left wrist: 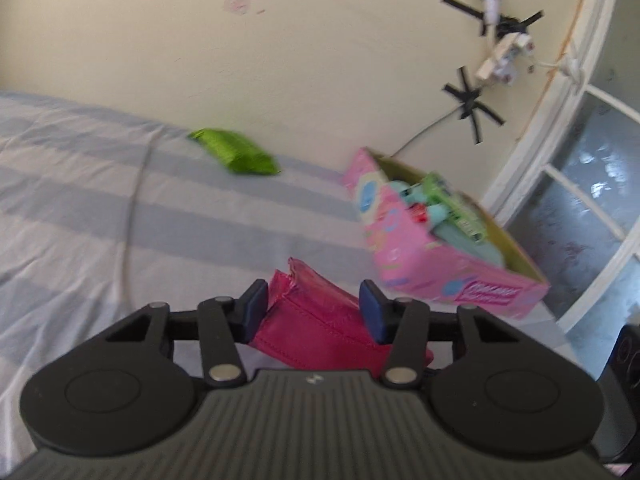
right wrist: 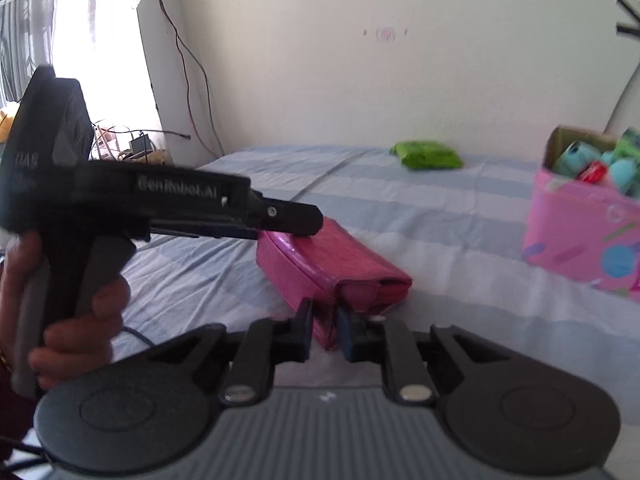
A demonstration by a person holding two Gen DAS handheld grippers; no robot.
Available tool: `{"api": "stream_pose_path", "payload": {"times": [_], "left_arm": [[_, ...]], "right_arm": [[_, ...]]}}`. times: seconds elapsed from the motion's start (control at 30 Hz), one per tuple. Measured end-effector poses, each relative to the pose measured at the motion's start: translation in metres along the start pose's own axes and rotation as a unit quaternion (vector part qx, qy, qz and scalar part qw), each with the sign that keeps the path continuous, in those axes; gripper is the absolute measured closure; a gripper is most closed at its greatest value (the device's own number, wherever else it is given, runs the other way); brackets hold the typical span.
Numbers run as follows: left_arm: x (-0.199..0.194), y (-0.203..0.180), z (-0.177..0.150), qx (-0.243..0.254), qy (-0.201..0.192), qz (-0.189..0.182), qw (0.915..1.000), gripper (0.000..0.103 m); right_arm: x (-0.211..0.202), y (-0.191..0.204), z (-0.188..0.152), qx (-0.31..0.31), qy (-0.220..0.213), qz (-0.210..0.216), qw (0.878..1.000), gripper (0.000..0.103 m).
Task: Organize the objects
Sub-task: 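Grasp the pink pouch on the bed with the right tool, then carry the pink pouch into the tin and open the right tool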
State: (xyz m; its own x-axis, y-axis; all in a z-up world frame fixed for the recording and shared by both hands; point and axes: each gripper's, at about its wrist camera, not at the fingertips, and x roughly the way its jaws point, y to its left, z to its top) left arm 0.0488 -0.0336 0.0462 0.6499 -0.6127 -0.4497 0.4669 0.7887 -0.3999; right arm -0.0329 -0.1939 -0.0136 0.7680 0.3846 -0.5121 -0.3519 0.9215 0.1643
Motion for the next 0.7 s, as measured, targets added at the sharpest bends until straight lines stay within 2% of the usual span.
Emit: {"api": "stream_pose_path", "payload": {"times": [0.2,0.33,0.53,0.7], "left_arm": [[0.031,-0.071,0.025,0.060,-0.029,-0.046,0.9967,0.051],[0.058,-0.109,0.036,0.086,-0.032,-0.067,0.9935,0.051],[0.102,-0.148,0.044,0.112,-0.012,-0.081,0.9903,0.051],[0.146,-0.170,0.049,0.123,0.016,-0.070,0.9898,0.050]], "right_arm": [[-0.056,-0.032,0.006,0.003,-0.088,-0.070,0.994,0.089],[-0.081,-0.063,0.010,0.016,-0.124,-0.111,0.986,0.088],[-0.100,-0.110,0.012,0.040,-0.151,-0.162,0.974,0.088],[-0.099,-0.150,0.021,0.056,-0.130,-0.194,0.971,0.087]]}}
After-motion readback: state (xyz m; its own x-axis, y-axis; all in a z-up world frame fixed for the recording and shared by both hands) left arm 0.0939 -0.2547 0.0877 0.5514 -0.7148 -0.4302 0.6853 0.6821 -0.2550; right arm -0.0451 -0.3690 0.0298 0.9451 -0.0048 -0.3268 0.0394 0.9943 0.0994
